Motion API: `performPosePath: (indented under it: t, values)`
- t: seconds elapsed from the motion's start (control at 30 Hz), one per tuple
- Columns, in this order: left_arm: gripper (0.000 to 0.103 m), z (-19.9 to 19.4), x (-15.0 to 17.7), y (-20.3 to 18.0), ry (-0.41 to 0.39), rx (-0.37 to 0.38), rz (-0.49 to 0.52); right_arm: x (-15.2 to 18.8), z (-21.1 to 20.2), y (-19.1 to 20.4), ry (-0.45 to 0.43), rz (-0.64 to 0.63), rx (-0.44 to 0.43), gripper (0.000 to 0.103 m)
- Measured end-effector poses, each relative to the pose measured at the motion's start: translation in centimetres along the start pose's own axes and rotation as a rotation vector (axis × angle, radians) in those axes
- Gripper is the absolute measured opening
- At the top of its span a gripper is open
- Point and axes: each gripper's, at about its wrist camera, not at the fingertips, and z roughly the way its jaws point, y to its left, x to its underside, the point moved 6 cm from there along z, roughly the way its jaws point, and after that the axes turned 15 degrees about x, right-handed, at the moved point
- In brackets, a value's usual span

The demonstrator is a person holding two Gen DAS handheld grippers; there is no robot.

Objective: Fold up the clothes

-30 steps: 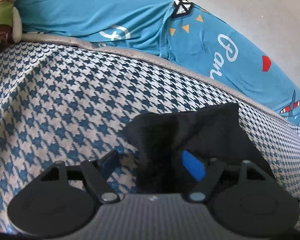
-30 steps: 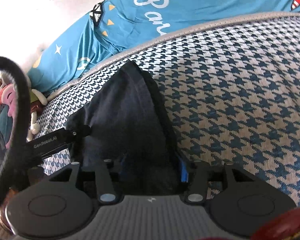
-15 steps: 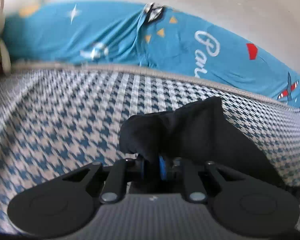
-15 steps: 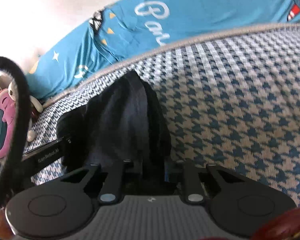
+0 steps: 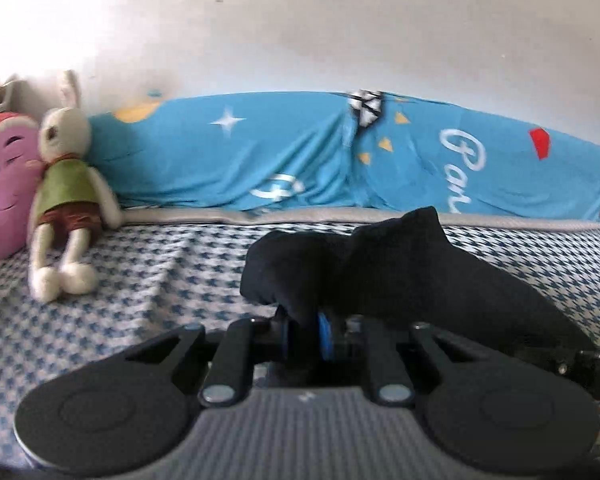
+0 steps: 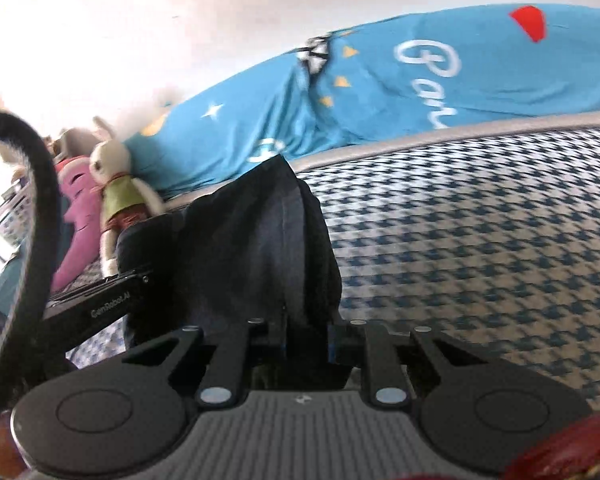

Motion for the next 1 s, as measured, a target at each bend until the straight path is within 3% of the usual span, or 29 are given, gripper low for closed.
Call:
performPosePath:
  t: [0.5,1.0]
  values:
    - [0.013,-7.9,1.0,7.3,-0.047,-0.156,-0.067,1.5,-0.3,8.8,-0.023,-0.060,-0.124,0.018]
    - [0.013,-12.4,1.7,15.9,-0.067,-0.307,-0.162,4.3,2.5,17.7,0.016,-0.127,-0.244,0.018]
